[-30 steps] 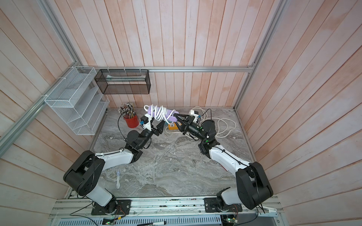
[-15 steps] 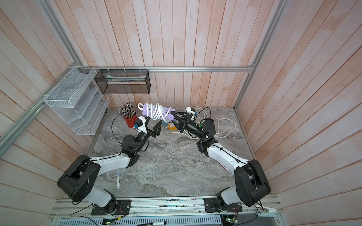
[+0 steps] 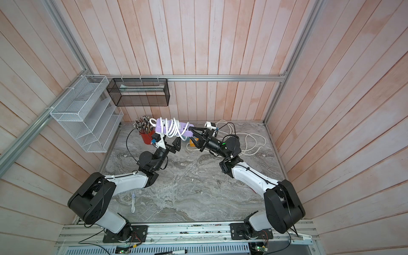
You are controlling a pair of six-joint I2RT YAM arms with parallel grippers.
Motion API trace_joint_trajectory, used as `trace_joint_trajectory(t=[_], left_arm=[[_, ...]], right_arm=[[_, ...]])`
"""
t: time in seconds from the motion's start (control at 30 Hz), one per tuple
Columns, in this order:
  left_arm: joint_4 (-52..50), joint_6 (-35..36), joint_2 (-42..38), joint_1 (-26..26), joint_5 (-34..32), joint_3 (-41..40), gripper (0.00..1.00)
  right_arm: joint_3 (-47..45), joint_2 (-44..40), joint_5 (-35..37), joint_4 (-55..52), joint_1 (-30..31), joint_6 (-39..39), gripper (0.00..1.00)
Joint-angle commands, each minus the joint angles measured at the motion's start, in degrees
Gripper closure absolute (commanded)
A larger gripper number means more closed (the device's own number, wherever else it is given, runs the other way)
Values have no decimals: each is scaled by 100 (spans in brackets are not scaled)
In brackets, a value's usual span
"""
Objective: Unwrap the cord wrapped around the power strip
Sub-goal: Unwrap the power cord from the power strip.
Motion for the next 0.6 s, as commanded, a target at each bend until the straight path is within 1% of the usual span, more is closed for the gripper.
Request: trace_joint_trajectory(t=[0.0, 0.07, 0.17, 0.4, 0.47, 0.5, 0.53, 0.57], left_arm=[[353, 98, 39, 69, -196, 117, 13], [391, 79, 21, 96, -201, 127, 13], [419, 57, 23, 122, -201, 153, 17], [431, -79, -11, 215, 7, 137, 30], [377, -88, -37, 237, 96, 146, 39], [338, -97, -52, 258, 153, 150, 47], [286, -107, -64, 275, 204, 154, 57], [229, -122, -73, 294, 252, 167, 69]], right_arm=[[281, -13, 159, 652, 86, 72, 76], [261, -11, 170, 652, 100, 78, 76], [261, 29, 184, 667, 142, 75, 76], [238, 48, 208, 659, 162, 57, 76], [244, 49, 211, 655, 166, 49, 76], [250, 66, 206, 647, 164, 48, 76], [265, 65, 205, 644, 163, 41, 76], [274, 78, 197, 638, 172, 44, 76]])
